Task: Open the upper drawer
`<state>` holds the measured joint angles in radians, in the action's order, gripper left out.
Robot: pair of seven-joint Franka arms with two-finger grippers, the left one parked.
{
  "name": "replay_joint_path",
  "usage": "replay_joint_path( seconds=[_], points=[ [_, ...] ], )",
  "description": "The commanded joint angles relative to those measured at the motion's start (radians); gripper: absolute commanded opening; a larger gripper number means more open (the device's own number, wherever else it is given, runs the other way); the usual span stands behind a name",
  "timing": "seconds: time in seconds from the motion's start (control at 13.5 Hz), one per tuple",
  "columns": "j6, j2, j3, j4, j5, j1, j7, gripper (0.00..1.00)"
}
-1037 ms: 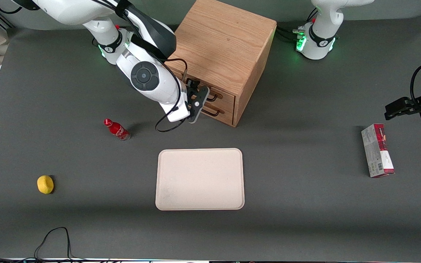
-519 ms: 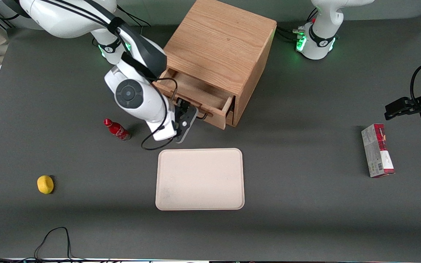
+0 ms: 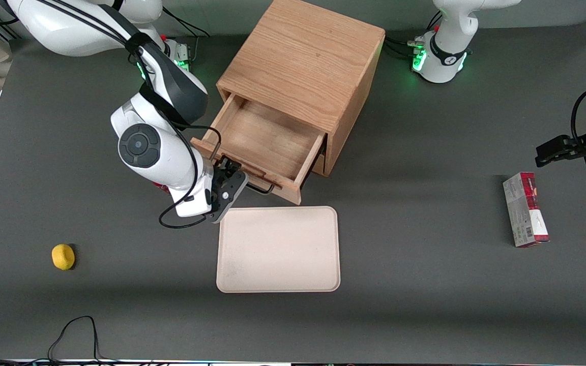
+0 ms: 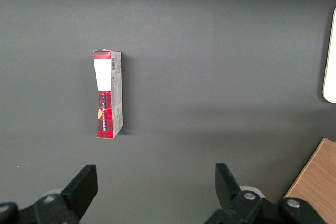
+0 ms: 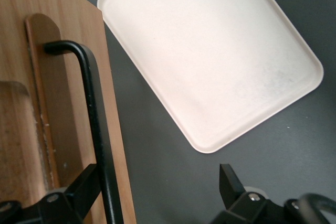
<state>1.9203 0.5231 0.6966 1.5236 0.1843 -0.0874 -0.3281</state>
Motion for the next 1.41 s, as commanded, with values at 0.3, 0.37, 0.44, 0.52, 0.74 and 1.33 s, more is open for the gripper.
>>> replay_joint_path(
  seconds=[0.3,0.37,0.44,0.52,0.74,1.33],
  points=[
    [-0.02,0.028,-0.032,-0.082,0.089,0.008,-0.019,1.0],
    [-0.021,0.025,-0.048,-0.089,0.093,0.006,-0.017,1.0],
    [-0.02,0.023,-0.061,-0.104,0.125,0.006,-0.016,1.0],
    [-0.02,0.025,-0.061,-0.124,0.168,0.008,-0.016,1.0],
    [-0.047,0.02,-0.058,-0.172,0.153,0.005,-0.009,1.0],
    [-0.297,-0.3,-0.417,-0.122,-0.284,-0.026,0.165,1.0]
  ],
)
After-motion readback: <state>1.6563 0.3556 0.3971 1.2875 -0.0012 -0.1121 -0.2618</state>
